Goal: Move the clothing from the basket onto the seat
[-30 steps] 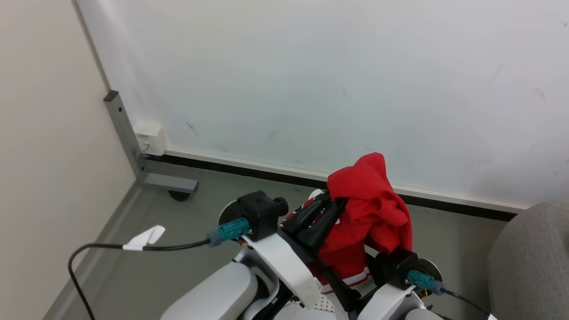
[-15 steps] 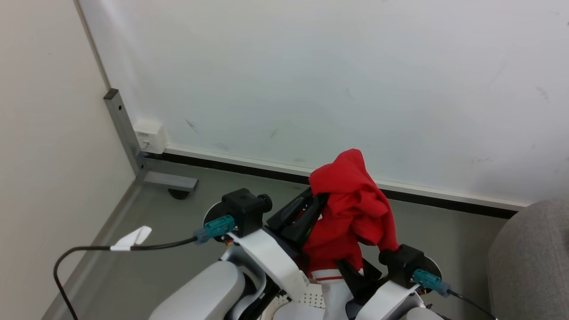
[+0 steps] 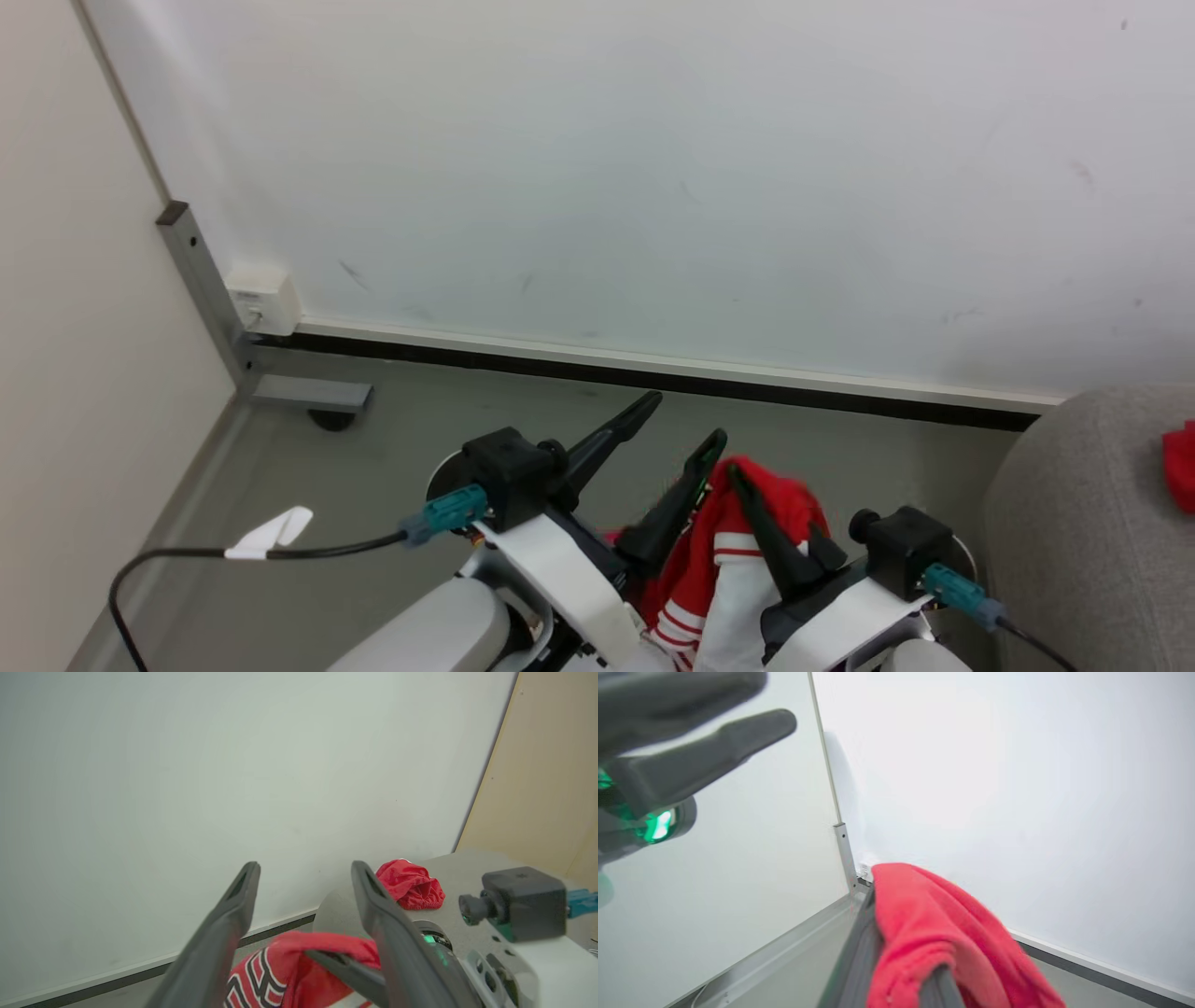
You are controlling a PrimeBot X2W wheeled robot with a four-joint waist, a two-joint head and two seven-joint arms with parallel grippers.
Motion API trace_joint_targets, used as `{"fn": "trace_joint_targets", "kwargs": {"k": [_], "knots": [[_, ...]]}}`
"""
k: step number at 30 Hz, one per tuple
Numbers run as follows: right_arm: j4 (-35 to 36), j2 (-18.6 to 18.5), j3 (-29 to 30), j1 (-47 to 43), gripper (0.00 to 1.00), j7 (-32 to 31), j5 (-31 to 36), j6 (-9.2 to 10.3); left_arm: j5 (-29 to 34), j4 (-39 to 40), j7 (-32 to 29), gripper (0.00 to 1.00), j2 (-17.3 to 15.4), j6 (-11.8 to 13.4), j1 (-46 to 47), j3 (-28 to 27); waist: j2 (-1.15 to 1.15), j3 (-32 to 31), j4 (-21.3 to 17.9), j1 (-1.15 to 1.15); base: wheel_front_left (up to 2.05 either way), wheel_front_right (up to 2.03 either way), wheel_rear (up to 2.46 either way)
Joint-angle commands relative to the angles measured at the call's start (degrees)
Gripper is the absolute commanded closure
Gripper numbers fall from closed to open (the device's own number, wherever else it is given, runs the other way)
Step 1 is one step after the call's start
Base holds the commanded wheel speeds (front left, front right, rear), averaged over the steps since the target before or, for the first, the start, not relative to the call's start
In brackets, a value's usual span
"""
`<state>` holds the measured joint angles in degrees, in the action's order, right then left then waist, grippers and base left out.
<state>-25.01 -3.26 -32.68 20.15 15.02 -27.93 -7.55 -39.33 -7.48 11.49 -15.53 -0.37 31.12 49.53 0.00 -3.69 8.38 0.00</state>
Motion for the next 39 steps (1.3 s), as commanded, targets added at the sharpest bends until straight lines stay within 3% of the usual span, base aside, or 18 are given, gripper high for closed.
{"fn": "trace_joint_targets", "kwargs": {"k": [1, 9, 20, 28, 39], "knots": [[0.68, -0.19, 1.07, -0.37, 1.0, 0.21, 0.63, 0.13, 0.65, 0.44, 0.29, 0.0, -0.52, 0.17, -0.54, -0.18, 0.0, 0.45, -1.04, 0.0, 0.0, 0.0, 0.0], [6.21, -2.36, 7.48, -1.51, 1.0, 0.2, 4.59, 0.13, 1.12, 2.27, 2.01, 0.0, -2.37, 0.09, -2.31, -1.05, 0.0, 1.42, -8.62, 0.0, 0.0, 0.0, 0.0], [15.2, -6.14, 14.38, -2.5, 1.0, 0.19, 8.48, 0.13, 2.64, 3.17, 3.33, 0.0, -3.74, -0.46, -4.3, -2.26, 0.0, 3.75, -23.27, 0.0, 0.0, 0.0, 0.0], [20.81, -6.58, 19.47, -3.3, 1.0, 0.0, 8.64, 0.13, 5.64, 3.16, 3.61, 0.0, -4.24, -0.52, -4.76, -3.16, 0.0, 5.99, -32.56, 0.0, 0.0, 0.0, 0.0], [25.93, -4.5, 22.32, -5.62, 1.0, -1.05, 9.26, 0.13, 8.1, 2.89, 3.64, 0.0, -5.11, -0.42, -4.86, -3.05, 0.0, 8.42, -38.56, 0.0, 0.0, 0.0, 0.0]]}}
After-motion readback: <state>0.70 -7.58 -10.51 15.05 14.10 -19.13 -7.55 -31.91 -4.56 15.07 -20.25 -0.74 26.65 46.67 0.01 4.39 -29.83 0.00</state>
